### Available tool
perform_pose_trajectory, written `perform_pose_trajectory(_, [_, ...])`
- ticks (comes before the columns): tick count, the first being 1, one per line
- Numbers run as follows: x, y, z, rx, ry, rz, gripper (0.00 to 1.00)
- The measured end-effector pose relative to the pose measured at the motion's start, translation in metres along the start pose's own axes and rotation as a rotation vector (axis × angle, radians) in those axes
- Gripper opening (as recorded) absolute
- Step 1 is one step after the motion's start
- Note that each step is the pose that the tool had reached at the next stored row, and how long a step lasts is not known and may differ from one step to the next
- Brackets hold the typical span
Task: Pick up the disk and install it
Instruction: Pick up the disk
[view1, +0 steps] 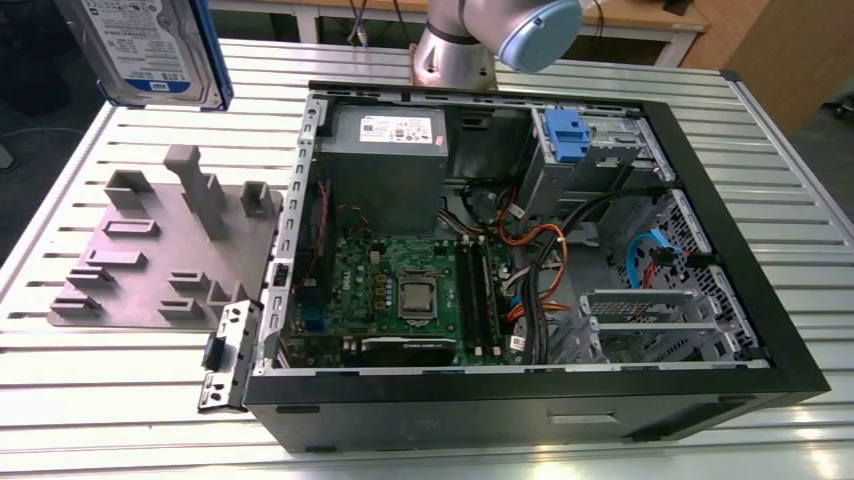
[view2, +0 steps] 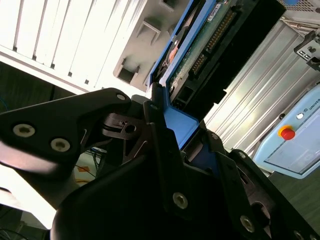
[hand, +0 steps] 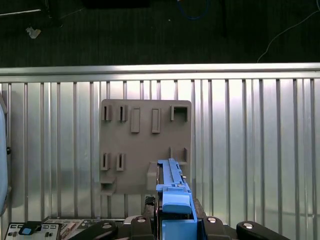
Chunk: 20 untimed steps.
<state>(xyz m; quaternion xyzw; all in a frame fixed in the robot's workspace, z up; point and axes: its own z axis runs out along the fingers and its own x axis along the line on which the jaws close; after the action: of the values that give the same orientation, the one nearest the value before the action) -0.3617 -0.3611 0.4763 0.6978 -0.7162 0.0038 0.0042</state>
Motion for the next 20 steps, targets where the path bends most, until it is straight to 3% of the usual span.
perform_pose_trajectory(20, [0.0063, -0.0103, 0.0001, 0.0, 0.0, 0.0, 0.37])
